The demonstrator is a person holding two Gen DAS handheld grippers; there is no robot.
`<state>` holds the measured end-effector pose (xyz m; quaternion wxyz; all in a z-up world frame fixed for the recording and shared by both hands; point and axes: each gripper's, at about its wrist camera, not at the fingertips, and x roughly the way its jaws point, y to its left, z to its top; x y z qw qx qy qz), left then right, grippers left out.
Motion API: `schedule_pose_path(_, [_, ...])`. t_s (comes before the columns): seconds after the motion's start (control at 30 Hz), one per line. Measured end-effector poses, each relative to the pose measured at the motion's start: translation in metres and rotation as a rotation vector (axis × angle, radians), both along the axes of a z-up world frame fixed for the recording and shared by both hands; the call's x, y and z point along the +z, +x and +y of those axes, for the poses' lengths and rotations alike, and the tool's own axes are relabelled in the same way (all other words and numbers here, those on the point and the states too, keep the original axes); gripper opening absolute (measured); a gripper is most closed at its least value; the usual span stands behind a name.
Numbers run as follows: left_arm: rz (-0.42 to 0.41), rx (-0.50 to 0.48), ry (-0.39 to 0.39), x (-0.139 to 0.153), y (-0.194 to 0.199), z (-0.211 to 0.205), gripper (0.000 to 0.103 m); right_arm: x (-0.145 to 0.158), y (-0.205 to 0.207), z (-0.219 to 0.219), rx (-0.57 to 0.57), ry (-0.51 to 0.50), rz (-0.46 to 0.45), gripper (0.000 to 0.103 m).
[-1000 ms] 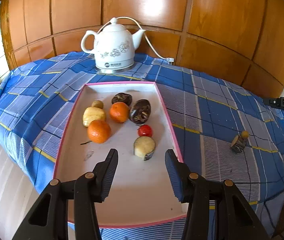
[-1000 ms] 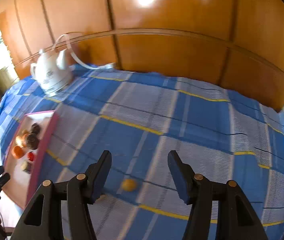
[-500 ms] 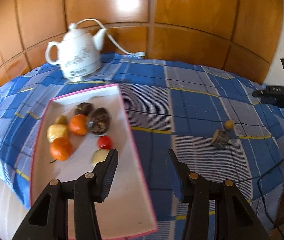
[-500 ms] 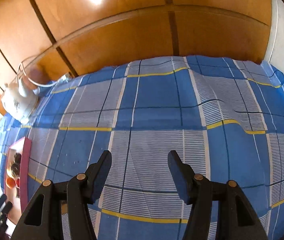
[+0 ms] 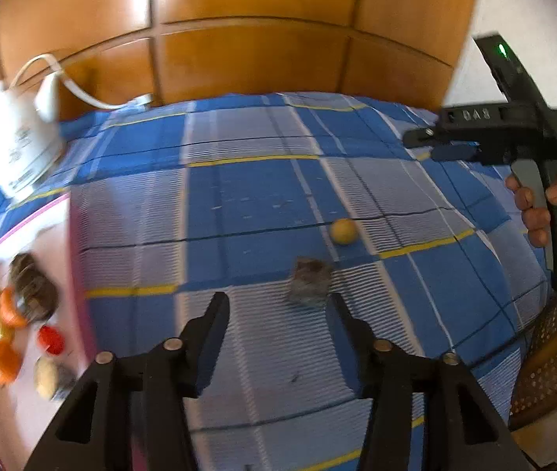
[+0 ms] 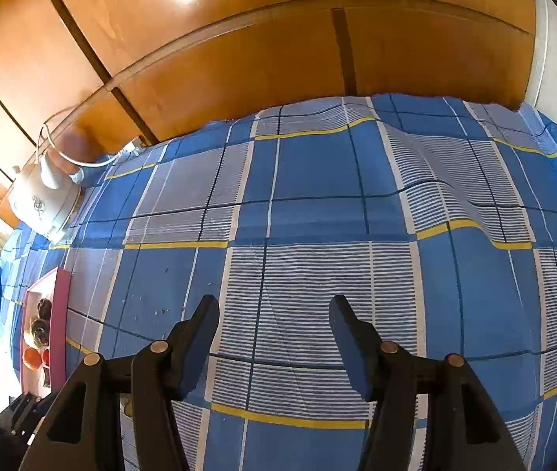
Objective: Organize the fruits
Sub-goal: 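Grasp the dark log piece with the left gripper while the right gripper grasps the yellow ball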
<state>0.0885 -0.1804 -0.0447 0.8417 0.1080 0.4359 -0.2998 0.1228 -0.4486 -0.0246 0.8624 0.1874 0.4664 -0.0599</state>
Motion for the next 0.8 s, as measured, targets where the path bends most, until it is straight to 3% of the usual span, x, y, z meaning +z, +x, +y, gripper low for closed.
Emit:
schedule_pose_path(0.23, [0.050, -0.031, 0.046, -0.028, 0.021, -0.032, 0.053, -0.005, 0.004, 0.004, 0.027, 0.009, 0.019, 0.059])
schedule_pose_path(0.27, [0.065, -0.030, 0.050, -0.033, 0.024, -0.033, 0.037, -0.005, 0.005, 0.005, 0.033, 0.011, 0.020, 0.059])
schedule_pose_path(0.3, [0.084, -0.037, 0.038, -0.036, 0.027, -0.033, 0.030, -0.006, 0.006, 0.008, 0.047, 0.014, 0.021, 0.059])
schedule_pose_path(0.53, [0.105, -0.002, -0.029, -0.034, 0.014, -0.008, 0.029, -0.014, 0.013, 0.045, 0.220, 0.051, 0.030, 0.059])
schedule_pose_path(0.8, [0.104, 0.066, -0.054, -0.036, 0.001, 0.017, 0.029, -0.035, 0.015, 0.095, 0.382, -0.034, 0.091, 0.059])
